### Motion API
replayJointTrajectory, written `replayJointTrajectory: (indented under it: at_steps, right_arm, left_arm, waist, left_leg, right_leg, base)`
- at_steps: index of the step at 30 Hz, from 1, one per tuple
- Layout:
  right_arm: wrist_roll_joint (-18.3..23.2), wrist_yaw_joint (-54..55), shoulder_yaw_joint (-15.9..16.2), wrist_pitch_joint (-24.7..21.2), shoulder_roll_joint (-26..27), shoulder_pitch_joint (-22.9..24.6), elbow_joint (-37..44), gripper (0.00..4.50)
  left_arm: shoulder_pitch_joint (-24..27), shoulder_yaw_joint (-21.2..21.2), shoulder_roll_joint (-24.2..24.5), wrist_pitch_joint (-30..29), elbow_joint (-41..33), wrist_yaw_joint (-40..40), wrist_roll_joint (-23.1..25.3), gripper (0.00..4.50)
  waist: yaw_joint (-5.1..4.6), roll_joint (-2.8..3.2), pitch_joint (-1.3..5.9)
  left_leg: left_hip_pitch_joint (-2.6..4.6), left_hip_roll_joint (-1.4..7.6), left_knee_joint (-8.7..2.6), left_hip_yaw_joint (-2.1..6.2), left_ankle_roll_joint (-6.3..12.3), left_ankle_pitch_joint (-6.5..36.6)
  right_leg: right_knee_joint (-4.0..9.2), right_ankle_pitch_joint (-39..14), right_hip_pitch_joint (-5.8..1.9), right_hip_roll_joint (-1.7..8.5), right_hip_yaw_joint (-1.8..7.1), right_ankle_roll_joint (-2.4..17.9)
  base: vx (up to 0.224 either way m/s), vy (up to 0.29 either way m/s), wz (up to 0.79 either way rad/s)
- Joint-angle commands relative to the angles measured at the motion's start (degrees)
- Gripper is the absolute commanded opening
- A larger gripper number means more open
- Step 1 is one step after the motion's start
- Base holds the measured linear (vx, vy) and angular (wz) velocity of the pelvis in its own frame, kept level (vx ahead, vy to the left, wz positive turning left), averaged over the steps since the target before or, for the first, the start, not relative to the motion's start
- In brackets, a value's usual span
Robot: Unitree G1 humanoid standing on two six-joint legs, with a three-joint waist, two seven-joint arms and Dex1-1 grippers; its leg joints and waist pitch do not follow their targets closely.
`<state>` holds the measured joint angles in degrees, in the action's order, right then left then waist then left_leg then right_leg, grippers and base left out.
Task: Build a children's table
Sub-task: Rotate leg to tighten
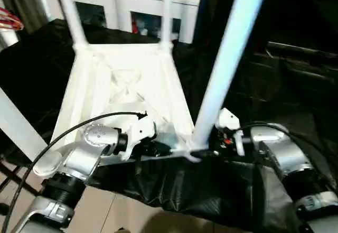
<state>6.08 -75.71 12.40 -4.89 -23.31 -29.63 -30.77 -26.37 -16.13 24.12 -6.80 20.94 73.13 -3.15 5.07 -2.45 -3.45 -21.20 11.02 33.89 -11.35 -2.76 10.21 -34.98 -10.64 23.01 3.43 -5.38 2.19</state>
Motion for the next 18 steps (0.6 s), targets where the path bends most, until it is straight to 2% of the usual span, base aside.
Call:
replayJointTrajectory:
  at_steps: [1,3,4,14,15,16,17,18]
  right_arm:
    - [0.5,-1.0,0.4,-0.1,-0.6,-0.8,1.4,2.96]
    - [1.1,-1.3,0.6,-0.5,-0.4,-0.6,1.8,2.8]
    - [1.2,-1.3,0.8,-0.6,-0.2,-0.3,2.2,2.8]
    - [1.6,-0.8,1.0,-0.8,0.6,0.7,2.9,2.74]
    - [-0.2,8.8,-0.4,-0.3,4.7,1.0,0.5,2.72]
    - [-1.6,17.2,-1.7,0.0,8.2,1.0,-1.8,2.7]
    - [-2.6,22.8,-2.7,0.2,10.6,0.9,-3.3,2.7]
    - [-2.6,22.8,-2.7,0.2,10.6,0.9,-3.3,2.7]
  left_arm:
    - [-0.3,-0.2,-0.3,0.3,-3.6,2.5,-2.9,0.0]
    - [-0.1,-0.5,0.1,-0.2,-4.0,3.3,-3.2,0.0]
    - [0.0,-0.4,0.0,0.0,-4.0,3.1,-3.2,0.0]
    - [-0.2,-0.3,-0.8,0.5,-3.4,1.4,-2.6,0.0]
    - [-1.8,0.4,-3.9,-0.4,-1.4,-6.5,0.0,0.0]
    - [-3.1,0.9,-6.6,-1.4,0.2,-13.2,2.2,0.0]
    - [-4.0,1.3,-8.3,-2.2,1.3,-17.5,3.6,0.0]
    - [-4.0,1.3,-8.3,-2.2,1.3,-17.5,3.6,0.0]
  waist:
    - [-0.08,-0.03,3.69]
    - [-0.15,-0.1,3.68]
    - [-0.1,0.06,3.71]
    - [-0.09,-0.07,3.78]
    - [-0.31,0.23,3.71]
    - [-0.76,-0.07,3.51]
    - [-0.89,0.01,3.33]
    - [-0.96,0.02,3.38]
  left_leg:
    - [1.03,3.21,-3.51,1.26,3.19,9.3]
    - [1.01,3.22,-3.56,1.3,3.03,9.6]
    - [1.01,3.24,-3.53,1.32,2.89,9.7]
    - [0.94,3.13,-3.47,1.32,2.9,9.1]
    - [0.85,3.23,-3.51,1.32,2.82,9.2]
    - [1.06,3.01,-3.61,1.43,1.24,10.8]
    - [1.07,3.03,-3.79,1.59,0.31,11.1]
    - [1.35,2.93,-3.76,1.62,-0.18,12.2]
  right_leg:
    - [4.39,-13.7,-2.85,5.41,3.79,9.9]
    - [4.37,-14.0,-2.89,5.39,3.78,9.9]
    - [4.4,-14.1,-2.92,5.45,3.79,9.9]
    - [4.34,-13.5,-2.99,5.36,3.77,9.7]
    - [4.24,-13.2,-2.66,5.44,3.92,9.9]
    - [4.82,-16.3,-2.73,5.5,3.82,9.4]
    - [4.92,-17.9,-2.61,5.49,3.74,9.0]
    - [5.22,-19.9,-2.53,5.53,3.62,8.6]
  base:
    - [0.0,0.0,0.0]
    - [0.0,0.0,0.0]
    - [0.0,0.0,0.0]
    - [0.0,0.0,0.0]
    - [0.0,0.0,0.0]
    - [0.0,0.0,0.0]
    - [0.0,0.0,0.0]
    - [0.0,0.0,0.0]
